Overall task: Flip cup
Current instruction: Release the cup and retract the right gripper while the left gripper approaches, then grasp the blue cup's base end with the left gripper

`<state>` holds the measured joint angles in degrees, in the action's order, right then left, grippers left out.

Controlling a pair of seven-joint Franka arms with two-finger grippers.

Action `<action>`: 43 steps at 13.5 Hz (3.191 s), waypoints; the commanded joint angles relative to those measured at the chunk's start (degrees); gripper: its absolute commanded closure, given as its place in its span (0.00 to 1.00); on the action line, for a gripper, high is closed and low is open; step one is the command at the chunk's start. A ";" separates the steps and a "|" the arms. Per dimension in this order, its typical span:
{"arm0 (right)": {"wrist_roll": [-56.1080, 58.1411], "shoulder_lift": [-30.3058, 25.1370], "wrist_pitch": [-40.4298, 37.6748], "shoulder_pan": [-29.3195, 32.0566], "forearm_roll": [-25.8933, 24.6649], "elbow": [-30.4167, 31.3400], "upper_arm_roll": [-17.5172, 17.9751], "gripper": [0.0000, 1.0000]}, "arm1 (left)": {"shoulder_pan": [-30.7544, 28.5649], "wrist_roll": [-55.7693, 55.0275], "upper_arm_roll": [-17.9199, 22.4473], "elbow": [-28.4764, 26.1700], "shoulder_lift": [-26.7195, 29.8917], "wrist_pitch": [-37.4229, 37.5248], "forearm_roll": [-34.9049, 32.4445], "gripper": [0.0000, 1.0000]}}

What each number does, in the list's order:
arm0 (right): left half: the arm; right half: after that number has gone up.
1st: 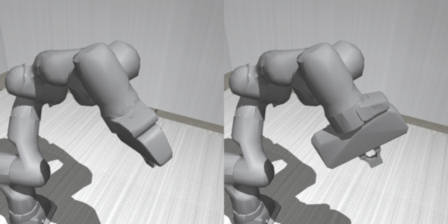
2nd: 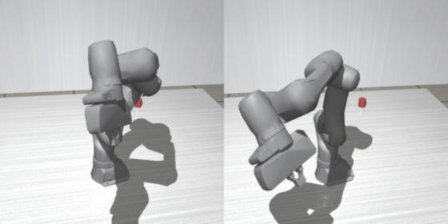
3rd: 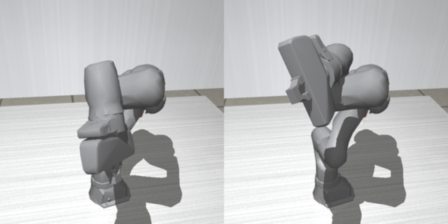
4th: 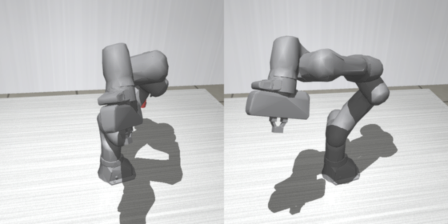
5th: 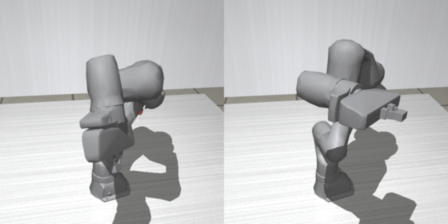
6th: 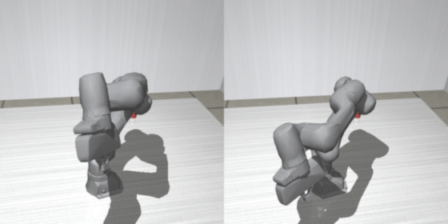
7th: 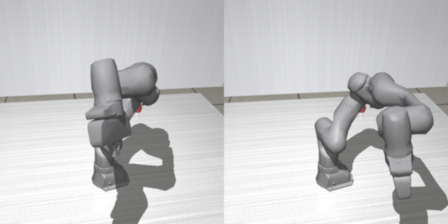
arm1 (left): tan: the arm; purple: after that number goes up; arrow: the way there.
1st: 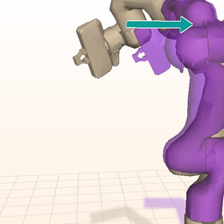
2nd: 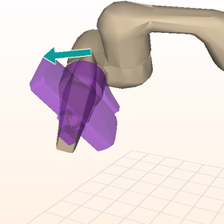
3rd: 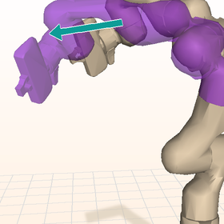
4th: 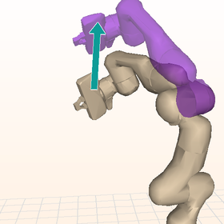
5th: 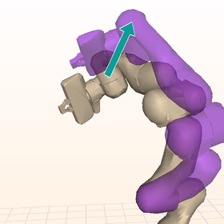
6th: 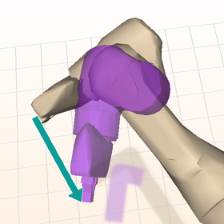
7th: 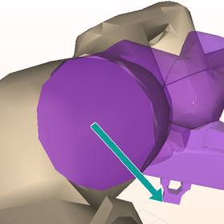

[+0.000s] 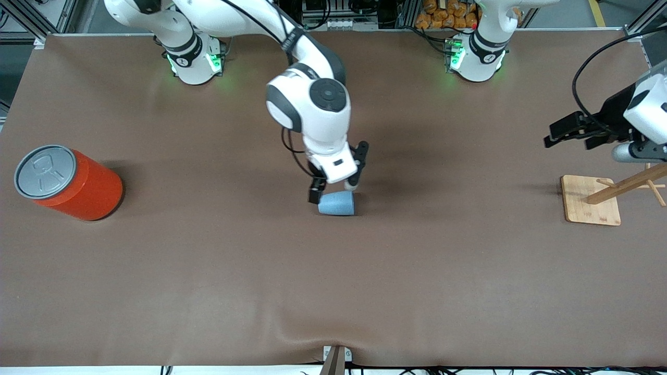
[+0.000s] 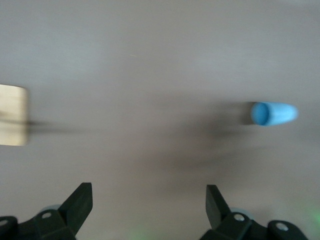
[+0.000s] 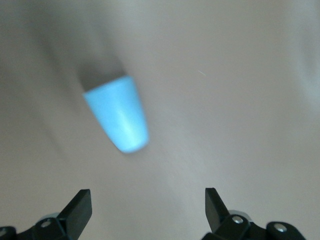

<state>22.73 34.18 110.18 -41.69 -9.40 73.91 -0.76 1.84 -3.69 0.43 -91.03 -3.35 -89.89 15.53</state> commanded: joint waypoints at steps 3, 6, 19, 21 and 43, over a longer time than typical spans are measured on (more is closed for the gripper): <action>-2.95 -8.42 -8.74 11.61 0.52 1.85 0.58 0.00 | -0.35 1.57 -0.87 -0.45 -8.94 -5.01 10.82 0.00; -3.04 -11.67 -9.98 20.48 0.61 1.94 0.67 0.00 | 0.71 2.20 -3.94 -3.00 -13.60 -13.18 17.49 0.00; -14.18 -32.25 -15.52 37.29 8.96 18.81 -5.92 0.00 | 5.89 29.18 -9.40 -8.02 -32.86 -26.99 56.97 0.00; -18.14 -32.69 -16.05 39.13 8.96 18.81 -4.61 0.00 | 7.47 30.84 -9.40 -7.15 -34.79 -27.35 61.00 0.00; -22.20 -35.33 -26.33 43.89 11.07 13.10 -0.38 0.00 | 18.81 40.52 -9.31 -3.81 -45.60 -33.24 78.43 0.08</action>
<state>1.26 -0.78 84.79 2.46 0.93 87.76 -1.09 19.73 35.83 -8.89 -96.84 -47.27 -122.20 92.28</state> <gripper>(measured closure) 0.000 0.000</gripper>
